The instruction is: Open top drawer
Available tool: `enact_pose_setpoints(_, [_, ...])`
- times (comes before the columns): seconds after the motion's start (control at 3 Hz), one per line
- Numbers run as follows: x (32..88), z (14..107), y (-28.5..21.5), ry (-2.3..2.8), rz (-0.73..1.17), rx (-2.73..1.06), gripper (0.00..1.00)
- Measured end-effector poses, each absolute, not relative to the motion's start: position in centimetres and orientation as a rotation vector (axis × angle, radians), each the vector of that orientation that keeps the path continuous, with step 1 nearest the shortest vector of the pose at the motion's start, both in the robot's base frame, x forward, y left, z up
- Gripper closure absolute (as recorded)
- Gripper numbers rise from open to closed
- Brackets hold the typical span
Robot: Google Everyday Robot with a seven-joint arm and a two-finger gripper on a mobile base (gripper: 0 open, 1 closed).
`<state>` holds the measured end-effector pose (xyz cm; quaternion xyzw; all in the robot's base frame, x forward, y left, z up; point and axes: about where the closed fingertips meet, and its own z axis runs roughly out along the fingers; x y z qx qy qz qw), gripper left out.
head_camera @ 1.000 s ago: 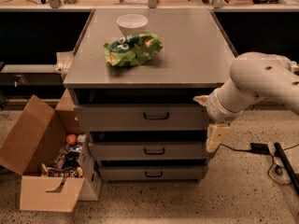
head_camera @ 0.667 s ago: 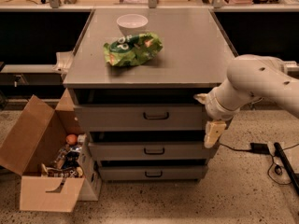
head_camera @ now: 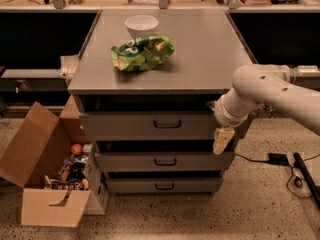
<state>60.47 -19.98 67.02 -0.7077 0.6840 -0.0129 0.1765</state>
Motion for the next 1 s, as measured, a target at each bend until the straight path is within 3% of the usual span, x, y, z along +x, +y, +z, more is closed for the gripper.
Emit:
enact_pose_setpoints(0.33, [61.0, 65.62, -19.79, 1.958, -0.025, -2.006, 0.0])
enact_pose_setpoints(1.0, [60.01, 66.29, -19.94, 1.948, -0.022, -2.001, 0.43])
